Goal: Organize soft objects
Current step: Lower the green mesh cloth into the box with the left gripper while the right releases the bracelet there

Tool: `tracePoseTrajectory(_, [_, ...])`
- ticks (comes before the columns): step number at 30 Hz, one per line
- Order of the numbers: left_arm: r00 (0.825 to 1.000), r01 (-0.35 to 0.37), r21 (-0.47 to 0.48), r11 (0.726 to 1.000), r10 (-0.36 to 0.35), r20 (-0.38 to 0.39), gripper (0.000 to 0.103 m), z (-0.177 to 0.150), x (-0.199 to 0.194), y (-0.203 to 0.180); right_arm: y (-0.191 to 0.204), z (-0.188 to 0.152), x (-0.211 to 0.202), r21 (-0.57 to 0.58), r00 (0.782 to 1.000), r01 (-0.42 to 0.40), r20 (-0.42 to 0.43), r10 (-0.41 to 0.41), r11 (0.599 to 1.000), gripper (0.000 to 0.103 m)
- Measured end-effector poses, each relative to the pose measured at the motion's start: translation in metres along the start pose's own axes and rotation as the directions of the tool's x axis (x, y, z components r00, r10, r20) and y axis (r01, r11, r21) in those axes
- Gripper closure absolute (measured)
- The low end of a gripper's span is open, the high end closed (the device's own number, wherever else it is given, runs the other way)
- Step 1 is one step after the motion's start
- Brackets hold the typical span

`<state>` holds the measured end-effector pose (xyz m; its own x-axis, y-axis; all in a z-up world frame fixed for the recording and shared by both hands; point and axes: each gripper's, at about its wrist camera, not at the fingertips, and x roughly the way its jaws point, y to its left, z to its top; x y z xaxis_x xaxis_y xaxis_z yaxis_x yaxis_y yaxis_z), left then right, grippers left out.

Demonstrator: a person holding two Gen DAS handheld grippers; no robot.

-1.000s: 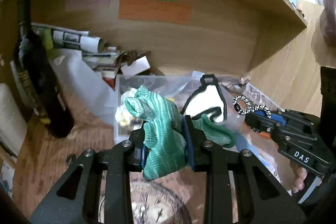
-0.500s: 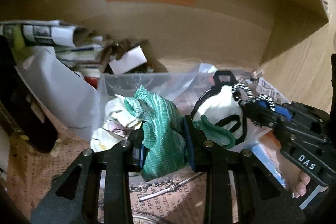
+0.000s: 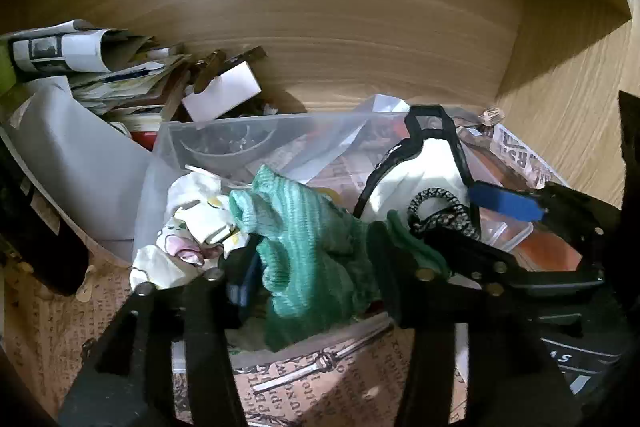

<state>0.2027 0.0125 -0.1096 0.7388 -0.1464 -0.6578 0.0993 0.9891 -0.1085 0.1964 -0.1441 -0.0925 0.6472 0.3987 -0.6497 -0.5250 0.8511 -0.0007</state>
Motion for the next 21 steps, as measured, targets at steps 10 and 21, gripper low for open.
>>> tracePoseTrajectory(10, [0.996, 0.009, 0.000, 1.000, -0.009, 0.089, 0.049, 0.004, -0.044, 0.001, -0.003, 0.006, -0.036, 0.020, 0.997, 0.001, 0.081, -0.003, 1.000, 0.048])
tracePoseTrajectory(21, [0.947, -0.022, 0.049, 0.999, 0.005, 0.322, 0.048, 0.003, -0.142, -0.021, 0.003, 0.017, -0.122, 0.053, 0.959, -0.010, 0.283, -0.005, 0.999, 0.048])
